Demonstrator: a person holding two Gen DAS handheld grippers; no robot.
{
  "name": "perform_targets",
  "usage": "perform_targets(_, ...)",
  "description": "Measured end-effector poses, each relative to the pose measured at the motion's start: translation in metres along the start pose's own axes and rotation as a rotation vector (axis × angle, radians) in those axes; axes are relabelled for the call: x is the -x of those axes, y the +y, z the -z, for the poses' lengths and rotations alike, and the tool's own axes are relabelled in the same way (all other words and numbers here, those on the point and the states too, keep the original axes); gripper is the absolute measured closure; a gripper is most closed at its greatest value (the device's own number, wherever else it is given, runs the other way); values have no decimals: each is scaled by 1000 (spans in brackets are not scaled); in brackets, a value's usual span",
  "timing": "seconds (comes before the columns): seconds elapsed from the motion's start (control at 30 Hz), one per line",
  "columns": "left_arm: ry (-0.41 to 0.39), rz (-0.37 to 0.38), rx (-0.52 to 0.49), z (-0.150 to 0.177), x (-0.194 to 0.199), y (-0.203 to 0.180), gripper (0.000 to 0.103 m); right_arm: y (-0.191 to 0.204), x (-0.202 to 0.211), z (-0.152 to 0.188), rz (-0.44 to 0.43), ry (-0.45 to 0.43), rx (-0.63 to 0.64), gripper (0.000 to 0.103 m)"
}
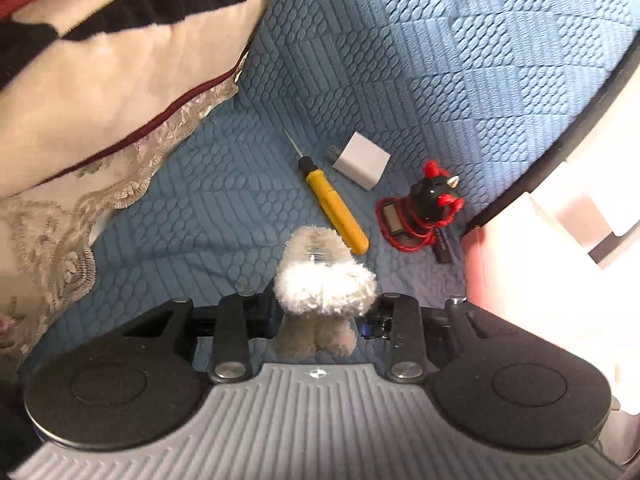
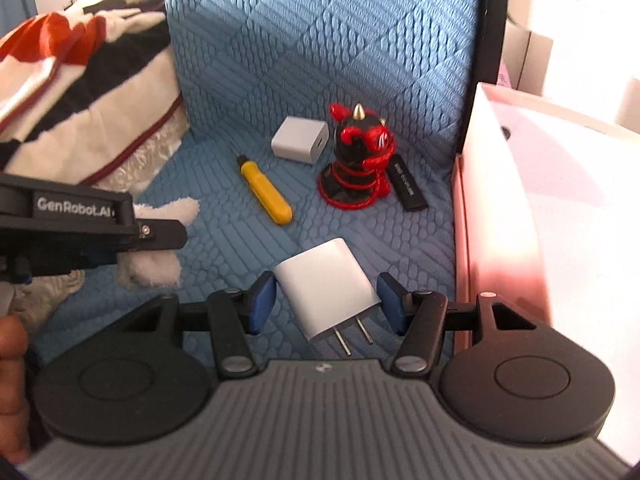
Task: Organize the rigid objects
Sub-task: 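Lift the white charger with the right gripper while the left gripper lifts the fluffy brush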
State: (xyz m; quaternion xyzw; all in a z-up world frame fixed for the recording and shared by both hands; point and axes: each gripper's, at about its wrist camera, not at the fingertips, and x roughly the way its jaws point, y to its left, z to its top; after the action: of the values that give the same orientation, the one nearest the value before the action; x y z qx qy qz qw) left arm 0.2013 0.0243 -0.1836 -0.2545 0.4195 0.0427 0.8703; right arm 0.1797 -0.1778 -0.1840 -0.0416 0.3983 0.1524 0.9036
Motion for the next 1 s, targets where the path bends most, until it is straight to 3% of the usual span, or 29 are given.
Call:
perform_targets(0.43,-44,64,-114,7,42,-24,63,4,46,-2,-6,-19,-17,44)
perform_targets(1.0,-128,147,-124,-2,88,-68,63,-36,108,-41,2,-144,-31,44)
